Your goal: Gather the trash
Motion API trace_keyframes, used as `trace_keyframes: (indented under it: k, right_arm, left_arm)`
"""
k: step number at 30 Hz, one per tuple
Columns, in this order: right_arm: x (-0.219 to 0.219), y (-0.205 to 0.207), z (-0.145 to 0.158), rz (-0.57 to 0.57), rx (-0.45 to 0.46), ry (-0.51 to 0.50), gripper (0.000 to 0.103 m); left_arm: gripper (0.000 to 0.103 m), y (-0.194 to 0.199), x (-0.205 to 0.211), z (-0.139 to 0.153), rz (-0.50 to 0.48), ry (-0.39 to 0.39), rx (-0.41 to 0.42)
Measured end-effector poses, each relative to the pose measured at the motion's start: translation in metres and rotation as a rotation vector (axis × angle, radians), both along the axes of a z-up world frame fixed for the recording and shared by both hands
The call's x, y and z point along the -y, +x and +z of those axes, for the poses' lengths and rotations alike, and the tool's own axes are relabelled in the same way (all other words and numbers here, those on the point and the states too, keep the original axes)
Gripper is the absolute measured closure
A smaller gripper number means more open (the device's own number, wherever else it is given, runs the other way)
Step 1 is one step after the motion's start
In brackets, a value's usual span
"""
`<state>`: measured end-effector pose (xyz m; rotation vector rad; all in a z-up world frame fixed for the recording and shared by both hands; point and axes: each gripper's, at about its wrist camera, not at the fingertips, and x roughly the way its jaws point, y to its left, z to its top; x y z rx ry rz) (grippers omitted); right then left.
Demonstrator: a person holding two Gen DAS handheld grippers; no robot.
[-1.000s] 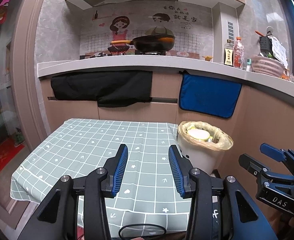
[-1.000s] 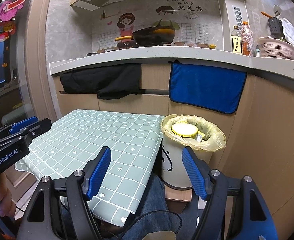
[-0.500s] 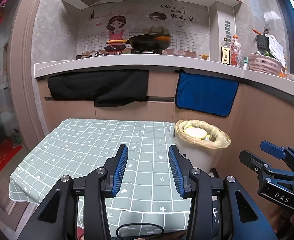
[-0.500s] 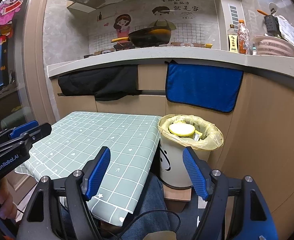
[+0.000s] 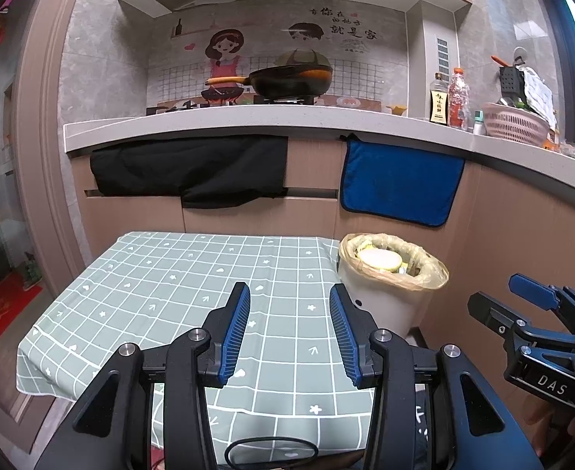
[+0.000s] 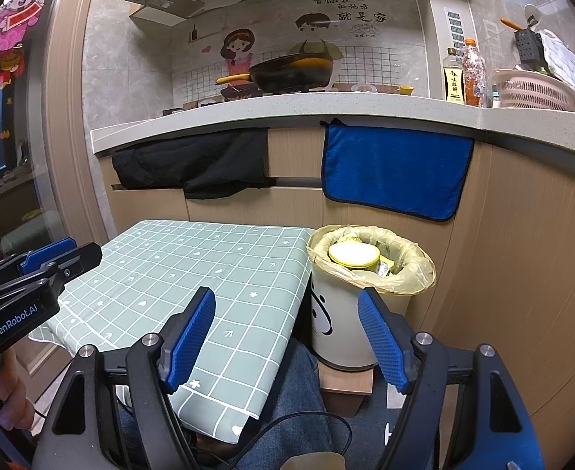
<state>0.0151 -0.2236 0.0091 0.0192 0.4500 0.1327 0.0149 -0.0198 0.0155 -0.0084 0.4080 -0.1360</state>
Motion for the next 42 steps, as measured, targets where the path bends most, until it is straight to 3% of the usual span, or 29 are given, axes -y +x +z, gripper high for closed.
trace_keyframes:
  k: [42]
  right_arm:
    - [0.0038,-0.0007,-0.005,-0.002,-0.017,0.006,0.029]
  left_arm:
    - [0.059,0.0053,-0.0063,-0.0047,0.0,0.011,-0.011]
